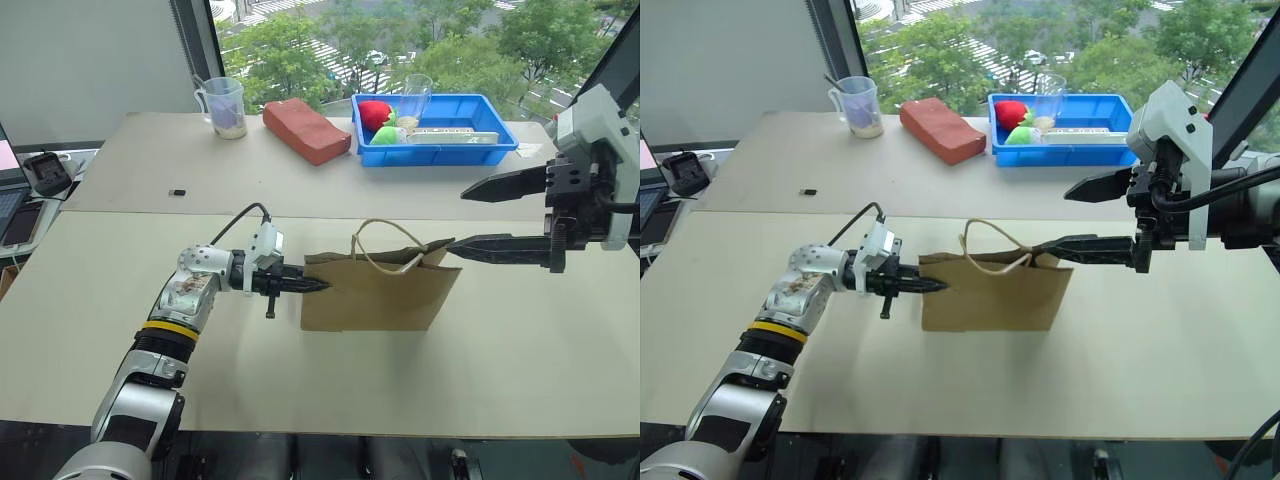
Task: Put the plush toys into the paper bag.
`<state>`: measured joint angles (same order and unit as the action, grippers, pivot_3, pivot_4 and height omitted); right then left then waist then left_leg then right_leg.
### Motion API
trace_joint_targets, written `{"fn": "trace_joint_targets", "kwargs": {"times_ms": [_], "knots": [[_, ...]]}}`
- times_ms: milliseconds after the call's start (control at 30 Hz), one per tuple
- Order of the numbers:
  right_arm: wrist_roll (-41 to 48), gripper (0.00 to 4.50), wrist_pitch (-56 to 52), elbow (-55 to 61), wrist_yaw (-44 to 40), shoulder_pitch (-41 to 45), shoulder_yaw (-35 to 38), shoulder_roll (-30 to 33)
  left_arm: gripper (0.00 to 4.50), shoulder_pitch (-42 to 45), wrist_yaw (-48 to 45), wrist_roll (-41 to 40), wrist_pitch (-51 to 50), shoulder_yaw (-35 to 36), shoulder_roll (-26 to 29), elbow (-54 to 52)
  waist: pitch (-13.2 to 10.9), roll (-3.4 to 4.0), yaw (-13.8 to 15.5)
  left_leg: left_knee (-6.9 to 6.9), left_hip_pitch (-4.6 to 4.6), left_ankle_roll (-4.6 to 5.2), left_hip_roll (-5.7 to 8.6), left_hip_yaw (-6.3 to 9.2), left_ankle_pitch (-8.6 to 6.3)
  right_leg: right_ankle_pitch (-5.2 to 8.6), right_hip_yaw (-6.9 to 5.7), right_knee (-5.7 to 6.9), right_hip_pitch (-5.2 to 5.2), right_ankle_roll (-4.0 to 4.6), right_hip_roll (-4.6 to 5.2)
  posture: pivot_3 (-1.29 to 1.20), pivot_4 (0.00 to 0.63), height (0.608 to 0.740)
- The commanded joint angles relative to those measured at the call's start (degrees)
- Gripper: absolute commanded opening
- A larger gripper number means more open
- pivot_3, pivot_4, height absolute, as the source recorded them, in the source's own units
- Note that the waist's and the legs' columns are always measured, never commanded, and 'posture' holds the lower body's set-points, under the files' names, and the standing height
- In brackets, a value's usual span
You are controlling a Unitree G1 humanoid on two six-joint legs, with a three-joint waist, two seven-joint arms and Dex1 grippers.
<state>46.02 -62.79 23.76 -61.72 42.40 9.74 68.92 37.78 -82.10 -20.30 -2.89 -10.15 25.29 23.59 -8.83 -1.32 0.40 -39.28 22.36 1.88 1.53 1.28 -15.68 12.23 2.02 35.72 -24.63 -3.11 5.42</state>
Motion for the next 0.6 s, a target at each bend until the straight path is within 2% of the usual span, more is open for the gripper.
{"fn": "trace_joint_targets", "kwargs": {"times_ms": [33,167,200,367,467,600], "knots": [[-0.5,4.5,2.3,-1.0,0.1,0.4,0.5,0.1,2.29,0.4,-0.9,0.4,2.2,0.9,0.0,0.1,0.0,0.0,0.1,0.0,0.0,0.0,0.0,0.0,0.0,0.0,0.0,0.0,0.0,0.0,0.0,0.0,0.15,0.74],[-0.8,4.5,3.9,-2.8,-1.6,-0.3,0.7,0.9,4.23,1.2,-0.8,0.0,0.8,2.1,2.1,-2.4,0.0,0.0,0.2,0.0,0.0,0.0,0.0,0.01,0.0,0.0,0.0,0.02,0.0,0.0,0.0,0.0,0.15,0.74],[-1.3,4.5,4.6,-3.3,-2.2,-1.1,1.1,1.5,4.48,1.2,-0.7,-0.8,-1.1,2.9,3.9,-4.7,0.0,0.0,0.2,0.0,0.02,0.01,0.0,0.0,0.0,0.0,0.0,0.02,-0.02,0.0,-0.01,0.0,0.15,0.74],[-5.1,4.5,10.1,-6.5,-5.0,-8.6,5.0,5.3,4.48,-0.8,3.8,-6.4,-16.1,9.6,14.8,-20.3,0.0,0.01,-0.1,-0.03,0.45,0.0,-0.07,0.0,0.0,0.0,0.03,0.35,-0.56,0.0,-0.06,0.0,0.15,0.74],[-7.0,4.5,13.5,-7.4,-6.1,-12.0,6.0,5.7,4.48,-0.2,9.3,-3.0,-18.3,11.6,19.2,-23.9,0.0,0.07,-0.1,-0.03,0.42,0.0,-0.04,-0.03,0.0,0.0,0.05,0.27,-0.54,-0.01,-0.02,0.0,0.15,0.74],[-8.1,4.5,15.9,-9.4,-6.2,-12.8,6.3,5.2,4.48,1.5,8.2,-4.2,-22.2,12.6,24.7,-25.9,0.0,0.09,-0.1,-0.16,0.44,0.0,-0.05,-0.04,0.0,0.0,0.04,0.21,-0.5,-0.01,-0.07,0.0,0.15,0.74]]}}
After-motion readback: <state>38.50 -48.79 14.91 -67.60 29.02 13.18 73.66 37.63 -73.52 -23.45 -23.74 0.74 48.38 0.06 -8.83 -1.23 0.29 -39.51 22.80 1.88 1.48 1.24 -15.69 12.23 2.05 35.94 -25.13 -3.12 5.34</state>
